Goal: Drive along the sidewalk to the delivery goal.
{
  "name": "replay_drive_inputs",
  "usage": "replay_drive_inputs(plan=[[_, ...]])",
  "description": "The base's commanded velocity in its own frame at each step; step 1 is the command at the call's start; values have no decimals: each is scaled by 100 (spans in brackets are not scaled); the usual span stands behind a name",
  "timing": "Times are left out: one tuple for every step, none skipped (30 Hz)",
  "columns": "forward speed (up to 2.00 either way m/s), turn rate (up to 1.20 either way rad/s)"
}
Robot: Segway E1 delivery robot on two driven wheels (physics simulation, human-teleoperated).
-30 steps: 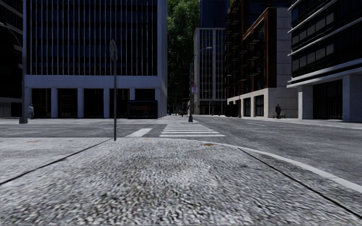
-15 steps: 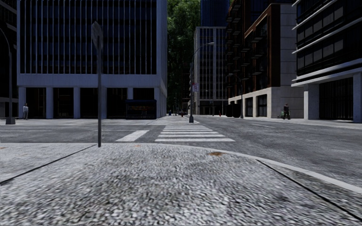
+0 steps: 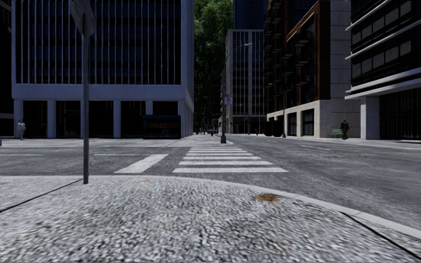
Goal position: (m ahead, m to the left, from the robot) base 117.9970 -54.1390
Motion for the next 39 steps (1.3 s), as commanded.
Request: replay_drive_inputs(plan=[[200, 0], [200, 0], [200, 0], [200, 0], [200, 0], [200, 0], [200, 0], [200, 0], [200, 0], [200, 0], [200, 0], [200, 0], [200, 0], [200, 0], [200, 0], [200, 0], [200, 0], [200, 0], [200, 0], [200, 0], [200, 0], [200, 0], [200, 0], [200, 0], [200, 0], [200, 0], [200, 0], [200, 0], [200, 0], [200, 0], [200, 0], [200, 0], [200, 0], [200, 0], [200, 0], [200, 0], [193, 0], [188, 0], [186, 0]])
